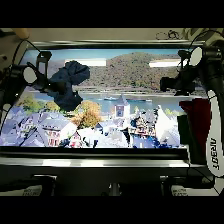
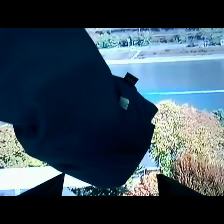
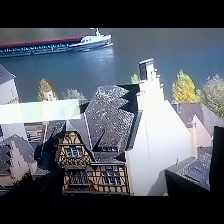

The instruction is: Fold the shirts.

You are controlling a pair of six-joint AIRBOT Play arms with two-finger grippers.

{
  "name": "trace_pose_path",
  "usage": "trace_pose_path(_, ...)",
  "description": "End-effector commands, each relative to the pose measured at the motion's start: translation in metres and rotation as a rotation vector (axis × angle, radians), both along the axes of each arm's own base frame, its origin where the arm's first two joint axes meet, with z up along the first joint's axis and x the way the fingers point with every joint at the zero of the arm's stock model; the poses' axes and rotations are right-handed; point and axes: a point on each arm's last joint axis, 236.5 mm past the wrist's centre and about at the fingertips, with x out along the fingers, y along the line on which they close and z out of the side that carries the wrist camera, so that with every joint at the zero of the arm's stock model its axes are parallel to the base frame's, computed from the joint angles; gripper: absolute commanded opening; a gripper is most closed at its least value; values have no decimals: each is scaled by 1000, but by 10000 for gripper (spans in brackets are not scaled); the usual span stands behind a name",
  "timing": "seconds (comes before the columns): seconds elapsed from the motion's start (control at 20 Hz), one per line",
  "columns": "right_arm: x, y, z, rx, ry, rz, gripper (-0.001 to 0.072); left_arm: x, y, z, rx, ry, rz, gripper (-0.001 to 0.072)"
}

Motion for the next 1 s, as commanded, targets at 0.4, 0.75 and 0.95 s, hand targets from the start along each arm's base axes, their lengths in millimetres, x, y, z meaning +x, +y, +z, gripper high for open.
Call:
trace_pose_path(0.4, 7, 3, 1, 8, -29, 12, 690, 55, 71, -144, -163, 235, 355, 584)
trace_pose_path(0.75, 21, 1, 54, -21, -233, 98, 666, 92, -14, 81, -197, -374, -31, 29)
trace_pose_path(0.95, -4, -10, 173, -58, -533, 83, 671, -37, -125, 271, -327, -705, -310, 29)
